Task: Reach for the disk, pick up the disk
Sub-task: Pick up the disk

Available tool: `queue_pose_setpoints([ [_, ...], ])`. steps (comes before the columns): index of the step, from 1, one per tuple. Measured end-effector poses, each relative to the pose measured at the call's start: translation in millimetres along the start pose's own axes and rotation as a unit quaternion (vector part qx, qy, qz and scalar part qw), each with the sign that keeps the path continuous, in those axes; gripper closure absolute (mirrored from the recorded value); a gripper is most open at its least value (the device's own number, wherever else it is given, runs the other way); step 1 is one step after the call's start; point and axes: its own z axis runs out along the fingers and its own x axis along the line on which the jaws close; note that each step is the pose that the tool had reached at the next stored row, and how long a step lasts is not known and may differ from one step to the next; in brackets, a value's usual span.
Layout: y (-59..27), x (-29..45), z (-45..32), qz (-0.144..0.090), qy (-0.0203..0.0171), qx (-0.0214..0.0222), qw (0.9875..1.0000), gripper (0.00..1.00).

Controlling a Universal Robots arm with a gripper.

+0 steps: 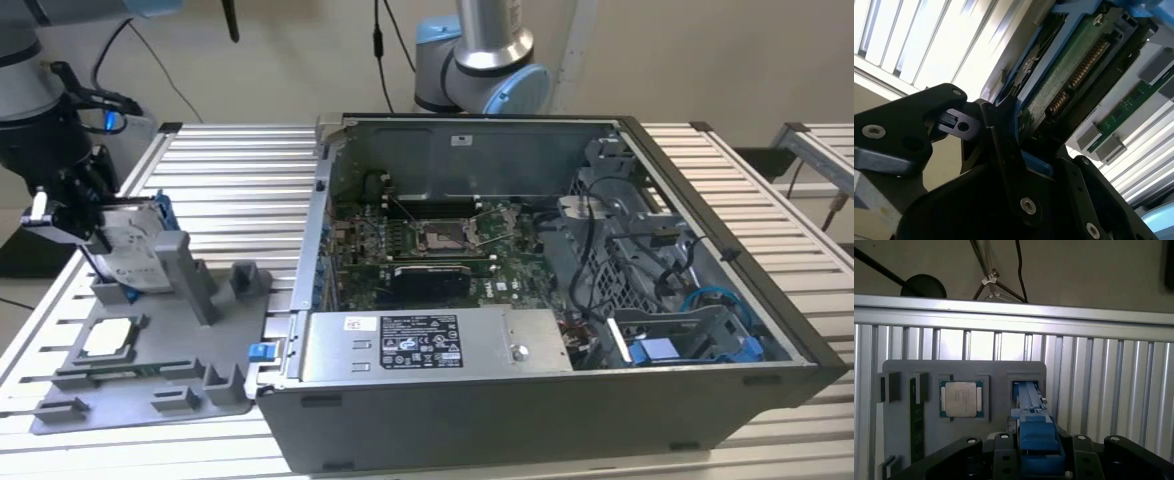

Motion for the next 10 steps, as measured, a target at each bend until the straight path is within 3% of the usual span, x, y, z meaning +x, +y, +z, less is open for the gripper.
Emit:
queue_pose_setpoints([
  [6,0.3,0.0,-3.1,0.000,0.0000,0.0000,1.0000,1.00],
  [10,0.6,-0.2,-10.1,0.000,0.0000,-0.0001,1.0000,1.00],
])
